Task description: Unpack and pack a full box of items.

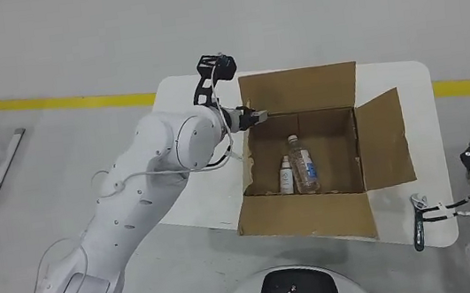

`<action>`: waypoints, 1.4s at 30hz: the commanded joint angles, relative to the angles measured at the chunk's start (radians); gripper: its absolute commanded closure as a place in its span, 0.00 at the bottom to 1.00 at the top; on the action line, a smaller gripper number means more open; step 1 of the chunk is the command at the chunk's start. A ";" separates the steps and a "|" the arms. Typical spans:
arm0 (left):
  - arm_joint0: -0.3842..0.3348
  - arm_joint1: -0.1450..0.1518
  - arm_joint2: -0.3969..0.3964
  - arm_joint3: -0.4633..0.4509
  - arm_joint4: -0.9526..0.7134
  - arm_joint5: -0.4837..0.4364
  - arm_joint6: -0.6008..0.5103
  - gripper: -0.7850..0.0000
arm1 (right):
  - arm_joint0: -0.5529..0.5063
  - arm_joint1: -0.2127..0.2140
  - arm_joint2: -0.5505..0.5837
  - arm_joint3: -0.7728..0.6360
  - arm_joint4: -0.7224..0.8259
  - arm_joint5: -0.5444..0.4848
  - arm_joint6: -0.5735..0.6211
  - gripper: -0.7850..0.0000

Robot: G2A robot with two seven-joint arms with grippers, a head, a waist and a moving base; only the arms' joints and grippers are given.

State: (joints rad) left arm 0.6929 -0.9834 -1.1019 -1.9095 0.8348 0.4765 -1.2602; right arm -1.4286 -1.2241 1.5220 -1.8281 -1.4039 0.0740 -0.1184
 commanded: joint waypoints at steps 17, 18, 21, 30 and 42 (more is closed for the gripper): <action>0.000 0.000 0.000 0.000 0.000 0.000 0.000 0.00 | -0.211 0.009 0.115 -0.150 0.048 -0.005 0.597 1.00; 0.000 0.000 0.000 0.000 0.000 0.000 0.000 0.00 | -0.211 0.009 0.115 -0.150 0.048 -0.005 0.597 1.00; 0.000 0.000 0.000 0.000 0.000 0.000 0.000 0.00 | -0.211 0.009 0.115 -0.150 0.048 -0.005 0.597 1.00; 0.000 0.000 0.000 0.000 0.000 0.000 0.000 0.00 | -0.211 0.009 0.115 -0.150 0.048 -0.005 0.597 1.00; 0.000 0.000 0.000 0.000 0.000 0.000 0.000 0.00 | -0.153 0.015 0.075 -0.139 0.098 -0.188 0.684 1.00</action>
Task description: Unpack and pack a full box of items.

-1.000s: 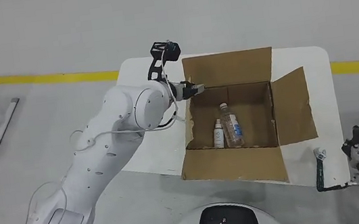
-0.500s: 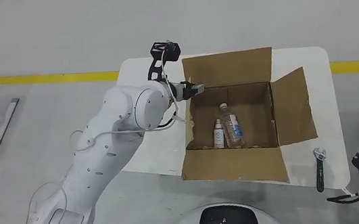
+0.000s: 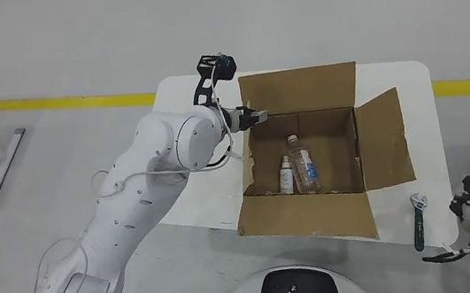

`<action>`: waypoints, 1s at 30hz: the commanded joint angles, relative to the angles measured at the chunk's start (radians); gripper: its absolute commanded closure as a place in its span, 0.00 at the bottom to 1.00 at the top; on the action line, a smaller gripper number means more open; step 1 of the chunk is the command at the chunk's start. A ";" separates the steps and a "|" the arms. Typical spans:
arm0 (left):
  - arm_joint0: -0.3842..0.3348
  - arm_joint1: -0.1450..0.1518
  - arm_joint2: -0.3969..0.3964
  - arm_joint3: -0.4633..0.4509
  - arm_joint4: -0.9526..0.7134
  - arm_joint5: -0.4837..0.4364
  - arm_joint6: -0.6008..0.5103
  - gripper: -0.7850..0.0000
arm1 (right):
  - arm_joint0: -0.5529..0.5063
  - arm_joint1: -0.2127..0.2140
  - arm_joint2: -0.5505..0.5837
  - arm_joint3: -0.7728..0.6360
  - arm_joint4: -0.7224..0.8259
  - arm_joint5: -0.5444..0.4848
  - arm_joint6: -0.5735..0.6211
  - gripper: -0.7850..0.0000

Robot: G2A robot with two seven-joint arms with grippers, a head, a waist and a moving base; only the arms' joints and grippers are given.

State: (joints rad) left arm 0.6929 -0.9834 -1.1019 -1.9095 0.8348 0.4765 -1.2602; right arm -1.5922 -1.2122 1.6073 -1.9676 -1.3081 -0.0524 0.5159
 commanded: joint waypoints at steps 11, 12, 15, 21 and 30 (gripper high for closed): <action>0.000 0.000 0.000 0.000 0.000 0.000 0.000 0.00 | 0.090 0.020 -0.023 0.047 0.027 -0.248 0.419 1.00; 0.000 0.000 0.000 0.000 0.000 0.000 0.000 0.00 | 0.092 0.023 -0.018 0.047 0.042 -0.283 0.434 1.00; 0.000 0.000 0.000 0.000 0.000 0.000 0.000 0.00 | 0.094 0.025 -0.004 0.047 0.062 -0.294 0.443 1.00; 0.000 0.000 0.000 0.000 0.000 0.000 0.000 0.00 | 0.094 0.025 -0.004 0.047 0.062 -0.294 0.443 1.00; 0.000 0.000 0.000 0.000 0.000 0.000 0.000 0.00 | 0.125 0.025 -0.054 0.000 0.038 -0.245 0.520 1.00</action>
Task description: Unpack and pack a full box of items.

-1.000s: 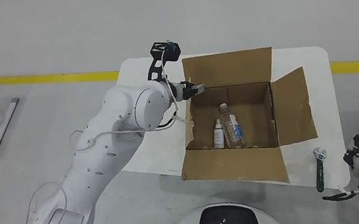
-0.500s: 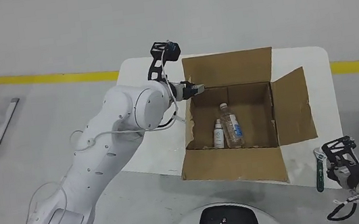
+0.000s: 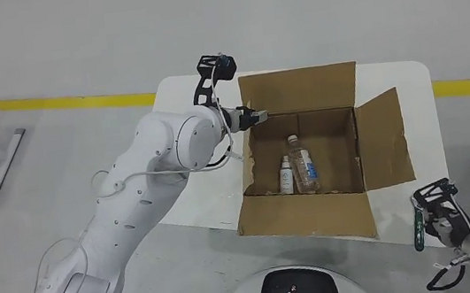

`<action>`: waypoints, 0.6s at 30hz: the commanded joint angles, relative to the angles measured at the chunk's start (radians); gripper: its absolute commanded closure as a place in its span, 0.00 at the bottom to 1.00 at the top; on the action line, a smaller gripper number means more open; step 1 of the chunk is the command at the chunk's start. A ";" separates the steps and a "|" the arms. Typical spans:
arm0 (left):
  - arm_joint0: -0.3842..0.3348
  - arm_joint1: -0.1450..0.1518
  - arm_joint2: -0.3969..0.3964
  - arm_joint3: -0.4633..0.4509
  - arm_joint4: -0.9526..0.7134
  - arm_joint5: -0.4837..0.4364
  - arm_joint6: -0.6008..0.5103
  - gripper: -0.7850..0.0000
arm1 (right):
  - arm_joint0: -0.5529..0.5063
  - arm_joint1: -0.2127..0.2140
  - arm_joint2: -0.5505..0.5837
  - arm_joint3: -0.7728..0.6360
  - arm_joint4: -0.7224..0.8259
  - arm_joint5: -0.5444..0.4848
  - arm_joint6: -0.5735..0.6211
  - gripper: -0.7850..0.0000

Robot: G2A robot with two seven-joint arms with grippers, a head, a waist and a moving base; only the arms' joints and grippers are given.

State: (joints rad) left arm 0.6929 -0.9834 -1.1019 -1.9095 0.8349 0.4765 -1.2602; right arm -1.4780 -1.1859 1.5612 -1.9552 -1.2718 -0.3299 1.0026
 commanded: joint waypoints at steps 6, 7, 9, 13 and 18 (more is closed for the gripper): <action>0.000 0.000 0.000 0.000 0.000 0.000 0.000 0.00 | 0.103 -0.008 -0.072 -0.027 0.025 0.182 0.291 1.00; 0.000 0.000 0.000 0.000 0.000 0.000 0.000 0.00 | 0.122 -0.008 -0.086 -0.025 0.019 0.189 0.325 1.00; 0.000 0.000 0.000 0.000 0.000 0.000 0.000 0.00 | 0.154 -0.009 -0.107 -0.014 -0.009 0.218 0.371 1.00; 0.000 0.000 0.000 0.000 0.000 0.000 0.000 0.00 | 0.192 -0.011 -0.131 0.033 -0.026 0.259 0.409 1.00; 0.000 0.000 0.000 0.000 0.000 0.000 0.000 0.00 | 0.193 -0.009 -0.128 0.077 -0.046 0.270 0.405 1.00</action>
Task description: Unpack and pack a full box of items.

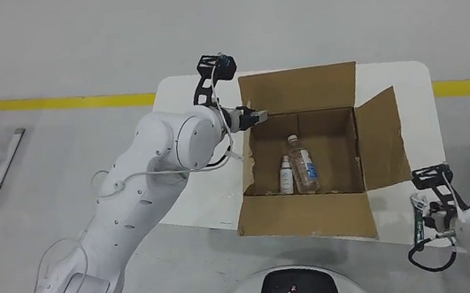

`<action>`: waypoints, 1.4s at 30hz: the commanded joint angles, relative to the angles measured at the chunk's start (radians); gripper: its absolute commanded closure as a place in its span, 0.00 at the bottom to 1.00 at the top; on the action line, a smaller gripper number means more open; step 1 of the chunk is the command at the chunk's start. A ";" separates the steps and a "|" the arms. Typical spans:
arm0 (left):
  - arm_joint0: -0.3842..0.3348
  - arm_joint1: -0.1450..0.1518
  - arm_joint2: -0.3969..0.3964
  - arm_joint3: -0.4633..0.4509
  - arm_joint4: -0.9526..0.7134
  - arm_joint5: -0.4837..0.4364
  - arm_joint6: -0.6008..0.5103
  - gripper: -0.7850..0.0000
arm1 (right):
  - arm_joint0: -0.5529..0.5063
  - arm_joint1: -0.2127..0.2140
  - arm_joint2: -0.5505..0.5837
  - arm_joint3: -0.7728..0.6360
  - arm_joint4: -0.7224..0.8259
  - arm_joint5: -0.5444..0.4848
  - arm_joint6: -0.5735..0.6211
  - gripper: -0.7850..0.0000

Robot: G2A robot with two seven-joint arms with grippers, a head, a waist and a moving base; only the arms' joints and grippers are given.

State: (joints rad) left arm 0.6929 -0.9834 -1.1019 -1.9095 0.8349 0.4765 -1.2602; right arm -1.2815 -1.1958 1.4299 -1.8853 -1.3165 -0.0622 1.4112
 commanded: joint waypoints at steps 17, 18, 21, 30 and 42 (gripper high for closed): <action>0.000 0.000 0.000 0.000 0.000 0.000 0.000 0.00 | 0.010 -0.003 -0.048 0.107 -0.033 0.029 -0.077 0.95; 0.000 0.000 0.000 0.000 0.000 0.000 0.000 0.00 | 0.015 -0.004 -0.054 0.116 -0.036 0.033 -0.080 0.94; 0.000 0.000 0.000 0.000 0.000 0.000 0.000 0.00 | 0.029 -0.005 -0.070 0.148 -0.048 0.032 -0.077 0.84; 0.000 0.000 0.000 0.000 0.000 0.000 0.000 0.00 | 0.055 -0.010 -0.096 0.187 -0.042 0.029 -0.065 0.66; 0.000 0.000 0.000 0.000 0.000 0.000 0.000 0.00 | 0.046 -0.008 -0.090 0.214 -0.048 0.031 -0.070 0.63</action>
State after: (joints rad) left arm 0.6929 -0.9834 -1.1019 -1.9095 0.8348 0.4765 -1.2602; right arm -1.2353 -1.2036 1.3421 -1.6725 -1.3653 -0.0326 1.3418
